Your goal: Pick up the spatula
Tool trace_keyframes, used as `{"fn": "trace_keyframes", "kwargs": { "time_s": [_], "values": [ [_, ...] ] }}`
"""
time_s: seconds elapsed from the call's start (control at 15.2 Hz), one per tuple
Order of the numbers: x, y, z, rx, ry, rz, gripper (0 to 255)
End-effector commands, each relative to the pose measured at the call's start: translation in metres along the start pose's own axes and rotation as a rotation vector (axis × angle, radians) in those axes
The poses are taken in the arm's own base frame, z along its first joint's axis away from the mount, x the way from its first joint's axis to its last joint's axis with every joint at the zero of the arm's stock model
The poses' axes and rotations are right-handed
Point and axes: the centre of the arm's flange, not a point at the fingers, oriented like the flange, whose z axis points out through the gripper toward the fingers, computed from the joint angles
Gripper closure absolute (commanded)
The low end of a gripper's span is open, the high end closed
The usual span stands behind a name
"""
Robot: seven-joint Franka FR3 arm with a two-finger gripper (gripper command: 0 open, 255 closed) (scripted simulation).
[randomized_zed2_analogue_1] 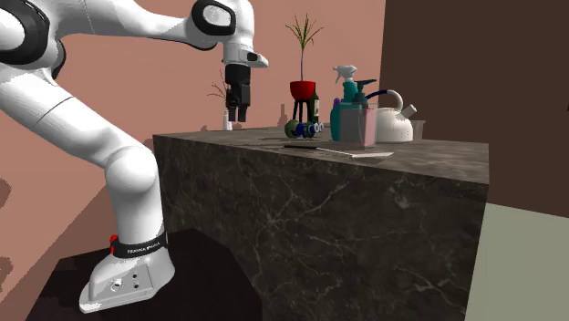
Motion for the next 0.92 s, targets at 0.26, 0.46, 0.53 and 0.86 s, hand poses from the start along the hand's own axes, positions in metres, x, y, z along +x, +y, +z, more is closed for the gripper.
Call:
{"fn": "trace_keyframes", "kwargs": {
  "time_s": [0.26, 0.46, 0.53, 0.86],
  "values": [
    [0.045, 0.029, 0.000, 0.017, 0.000, 0.203, 0],
    [0.075, 0.056, 0.000, 0.030, 0.000, 0.355, 0],
    [0.084, 0.066, 0.000, 0.035, -0.001, 0.406, 0],
    [0.121, 0.123, 0.001, 0.056, -0.001, 0.660, 0]
  ]
}}
